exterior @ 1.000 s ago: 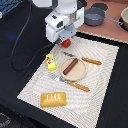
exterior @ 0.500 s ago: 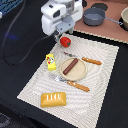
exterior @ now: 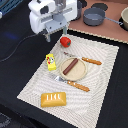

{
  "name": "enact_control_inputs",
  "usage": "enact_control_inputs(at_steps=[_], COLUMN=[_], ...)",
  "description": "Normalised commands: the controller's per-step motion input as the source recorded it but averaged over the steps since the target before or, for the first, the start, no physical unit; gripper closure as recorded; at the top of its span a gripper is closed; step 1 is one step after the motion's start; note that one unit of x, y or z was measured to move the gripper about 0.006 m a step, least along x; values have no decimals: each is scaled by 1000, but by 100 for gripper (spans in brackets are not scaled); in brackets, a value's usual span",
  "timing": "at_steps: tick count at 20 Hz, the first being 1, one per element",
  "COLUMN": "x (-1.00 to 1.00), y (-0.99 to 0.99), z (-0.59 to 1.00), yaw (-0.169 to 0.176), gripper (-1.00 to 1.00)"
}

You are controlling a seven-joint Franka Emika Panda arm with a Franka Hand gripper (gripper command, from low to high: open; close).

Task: Interact with the objects in diverse but meaningful ways.

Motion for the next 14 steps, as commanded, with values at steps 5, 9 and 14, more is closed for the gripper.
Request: enact_control_inputs(at_steps=[5, 9, 14], x=[140, 221, 189], y=[-675, -336, -209], z=[-28, -103, -285], yaw=[-56, -40, -20], gripper=[-100, -100, -100])
